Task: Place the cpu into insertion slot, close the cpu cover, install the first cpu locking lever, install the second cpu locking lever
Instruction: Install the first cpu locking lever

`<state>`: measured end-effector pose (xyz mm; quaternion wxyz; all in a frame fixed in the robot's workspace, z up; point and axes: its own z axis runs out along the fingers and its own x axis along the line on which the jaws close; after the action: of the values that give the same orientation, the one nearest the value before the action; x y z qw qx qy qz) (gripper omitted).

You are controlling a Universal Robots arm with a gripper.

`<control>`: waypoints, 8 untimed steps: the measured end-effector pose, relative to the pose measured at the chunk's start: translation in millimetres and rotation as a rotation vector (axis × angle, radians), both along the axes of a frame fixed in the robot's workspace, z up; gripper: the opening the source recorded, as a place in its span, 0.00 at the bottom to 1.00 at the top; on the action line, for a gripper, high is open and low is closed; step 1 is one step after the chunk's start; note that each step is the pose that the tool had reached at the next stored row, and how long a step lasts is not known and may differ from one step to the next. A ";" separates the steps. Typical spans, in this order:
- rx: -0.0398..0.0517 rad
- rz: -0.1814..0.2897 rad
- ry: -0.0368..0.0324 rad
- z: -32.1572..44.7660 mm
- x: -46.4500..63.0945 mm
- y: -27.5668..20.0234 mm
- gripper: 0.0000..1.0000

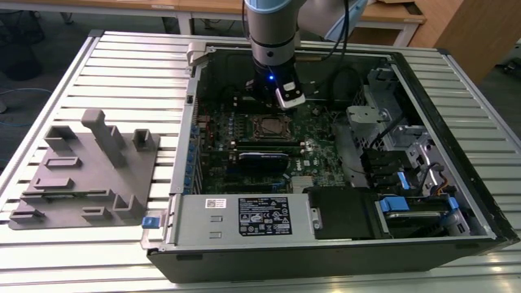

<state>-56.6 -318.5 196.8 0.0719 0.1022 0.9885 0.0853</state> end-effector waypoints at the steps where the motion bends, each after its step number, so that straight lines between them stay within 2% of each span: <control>1: 0.0015 0.000 0.0000 0.0 0.0 0.3 0.11; 8: 0.0072 0.000 -0.0002 0.0 0.2 4.0 0.11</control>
<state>-56.4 -314.5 196.8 0.0717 0.1026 0.9882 0.0888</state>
